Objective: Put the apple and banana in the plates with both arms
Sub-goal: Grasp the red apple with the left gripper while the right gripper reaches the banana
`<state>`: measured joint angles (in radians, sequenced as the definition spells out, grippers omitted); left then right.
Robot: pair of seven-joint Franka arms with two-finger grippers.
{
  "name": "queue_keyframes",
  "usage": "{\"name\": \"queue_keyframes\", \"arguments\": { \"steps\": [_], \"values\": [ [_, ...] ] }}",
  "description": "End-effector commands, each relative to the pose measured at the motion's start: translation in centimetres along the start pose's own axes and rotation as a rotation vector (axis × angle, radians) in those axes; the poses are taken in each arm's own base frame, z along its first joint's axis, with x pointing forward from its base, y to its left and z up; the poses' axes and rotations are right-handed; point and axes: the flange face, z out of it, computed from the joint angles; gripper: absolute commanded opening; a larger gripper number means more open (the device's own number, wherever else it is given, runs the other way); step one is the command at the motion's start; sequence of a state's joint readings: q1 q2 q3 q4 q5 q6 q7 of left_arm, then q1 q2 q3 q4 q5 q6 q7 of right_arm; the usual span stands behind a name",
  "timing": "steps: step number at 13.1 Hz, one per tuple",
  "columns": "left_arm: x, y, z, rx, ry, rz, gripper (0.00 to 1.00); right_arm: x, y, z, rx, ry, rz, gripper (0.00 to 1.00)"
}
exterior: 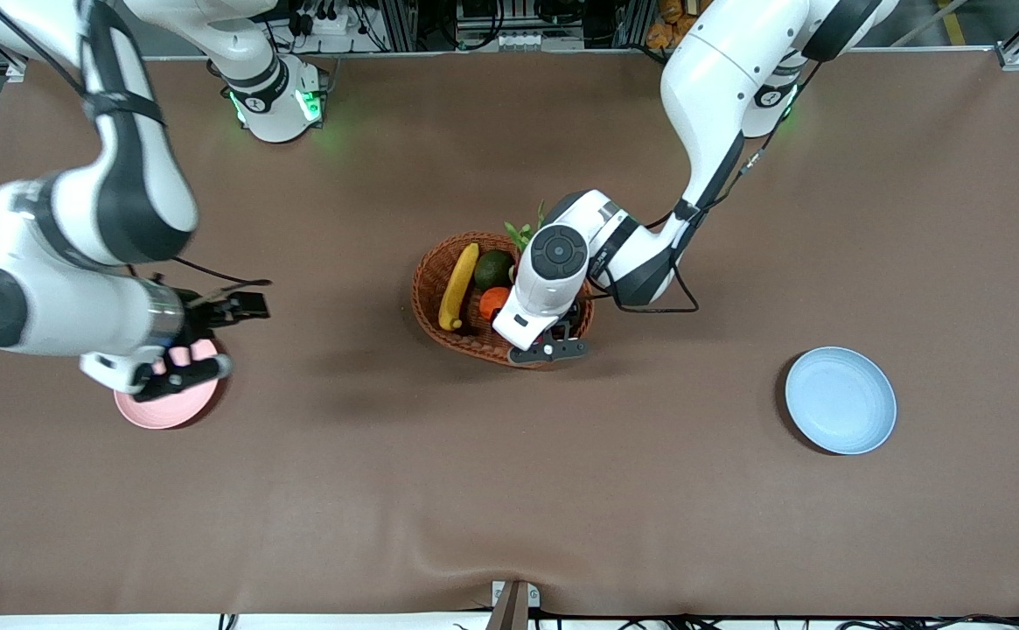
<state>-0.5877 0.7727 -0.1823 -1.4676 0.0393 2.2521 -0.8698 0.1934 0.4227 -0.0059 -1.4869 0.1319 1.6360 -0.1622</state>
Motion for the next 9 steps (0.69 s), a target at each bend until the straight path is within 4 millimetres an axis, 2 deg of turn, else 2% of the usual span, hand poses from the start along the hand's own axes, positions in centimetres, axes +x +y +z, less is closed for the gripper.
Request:
{"name": "queue_keyframes", "arguments": {
  "steps": [1, 2, 3, 4, 5, 6, 7, 8, 9],
  "values": [
    [0.2, 0.2, 1.2, 0.019, 0.019, 0.024, 0.81, 1.4, -2.7, 1.7, -0.034, -0.023, 0.023, 1.0],
    [0.2, 0.2, 1.3, 0.02, 0.019, 0.021, 0.66, 1.7, -3.9, 2.2, -0.028, -0.024, 0.01, 1.0],
    [0.2, 0.2, 1.3, 0.019, 0.017, 0.018, 0.42, 2.0, -5.8, 3.0, -0.019, -0.037, -0.02, 1.0],
    [0.2, 0.3, 1.2, 0.017, 0.017, 0.009, 0.06, 2.2, -7.5, 3.6, -0.023, -0.042, -0.059, 1.0],
    [0.3, 0.4, 0.5, 0.013, 0.026, 0.007, 0.0, 2.4, -10.1, 4.0, -0.034, -0.033, -0.103, 1.0],
    [0.4, 0.4, -0.7, 0.007, 0.036, 0.008, 0.0, 2.7, -11.4, 4.3, -0.036, -0.015, -0.124, 1.0],
    [0.7, 0.1, -1.6, 0.015, 0.034, 0.002, 0.0, 3.0, -12.8, 5.4, -0.025, -0.014, -0.151, 1.0],
    [0.7, -0.2, -3.5, 0.032, 0.028, 0.0, 0.0, 3.3, -14.2, 6.6, -0.002, -0.027, -0.193, 1.0],
    [0.8, -0.6, -5.9, 0.044, 0.026, -0.008, 0.0, 3.7, -14.4, 7.4, 0.004, -0.024, -0.216, 1.0]
  ]
}}
